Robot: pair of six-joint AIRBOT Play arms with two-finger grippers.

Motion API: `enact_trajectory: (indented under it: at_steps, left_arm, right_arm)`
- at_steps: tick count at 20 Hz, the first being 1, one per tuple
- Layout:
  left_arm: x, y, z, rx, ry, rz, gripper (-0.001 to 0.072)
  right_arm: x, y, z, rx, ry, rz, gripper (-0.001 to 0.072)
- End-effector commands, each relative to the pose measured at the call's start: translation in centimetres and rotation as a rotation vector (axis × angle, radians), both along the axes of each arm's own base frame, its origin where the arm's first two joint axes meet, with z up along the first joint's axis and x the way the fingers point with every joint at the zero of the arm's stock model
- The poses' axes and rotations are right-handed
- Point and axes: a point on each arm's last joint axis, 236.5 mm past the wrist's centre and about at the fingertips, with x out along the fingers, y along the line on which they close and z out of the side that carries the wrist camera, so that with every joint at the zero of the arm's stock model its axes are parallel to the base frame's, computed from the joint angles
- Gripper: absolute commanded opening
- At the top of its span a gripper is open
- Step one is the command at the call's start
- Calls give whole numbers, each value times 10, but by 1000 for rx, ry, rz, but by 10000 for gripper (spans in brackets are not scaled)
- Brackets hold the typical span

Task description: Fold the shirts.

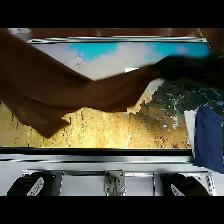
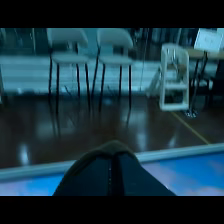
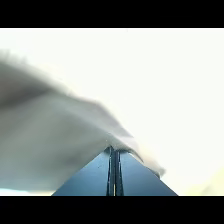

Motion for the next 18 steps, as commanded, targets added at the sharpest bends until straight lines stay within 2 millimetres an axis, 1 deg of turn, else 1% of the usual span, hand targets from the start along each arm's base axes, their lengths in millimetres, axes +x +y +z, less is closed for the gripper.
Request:
enact_trajectory:
  at_steps: [1, 2, 3, 4, 5, 6, 7, 8, 10, 11, 12, 14, 15, 16, 18]
  left_arm:
    - [-96, 10, 87, 0, -229, 71, 33]
    - [-114, 11, 96, -23, -254, 71, 33]
    - [-130, 10, 102, -26, -281, 69, 33]
    - [-142, 10, 103, -21, -296, 75, 33]
    - [-147, 14, 100, -2, -290, 101, 33]
    - [-149, 20, 91, 28, -260, 142, 33]
    - [-147, 27, 79, 59, -212, 183, 33]
    - [-141, 35, 64, 91, -146, 224, 33]
    - [-124, 52, 27, 142, 11, 290, 33]
    - [-114, 61, 10, 162, 83, 324, 33]
    - [-102, 73, -8, 182, 151, 367, 33]
    - [-76, 101, -42, 227, 266, 472, 34]
    - [-60, 111, -62, 248, 326, 500, 34]
    - [-39, 112, -86, 263, 394, 493, 33]
    - [6, 105, -139, 274, 523, 432, 34]
  right_arm:
    - [-82, -106, 147, 47, -379, -328, 59]
    - [-102, -111, 152, 58, -384, -328, 60]
    - [-115, -114, 147, 62, -360, -324, 59]
    - [-125, -114, 137, 57, -322, -316, 60]
    - [-132, -116, 127, 45, -280, -315, 60]
    - [-137, -118, 118, 33, -247, -317, 60]
    - [-140, -120, 112, 23, -223, -320, 60]
    - [-140, -123, 108, 12, -210, -332, 60]
    - [-134, -136, 98, -31, -172, -388, 60]
    - [-127, -146, 87, -70, -125, -433, 60]
    - [-120, -155, 70, -119, -55, -476, 60]
    - [-104, -180, 22, -287, 149, -583, 60]
    - [-89, -186, -1, -385, 237, -602, 60]
    - [-70, -183, -20, -459, 287, -581, 60]
    - [-13, -165, -63, -544, 330, -525, 60]
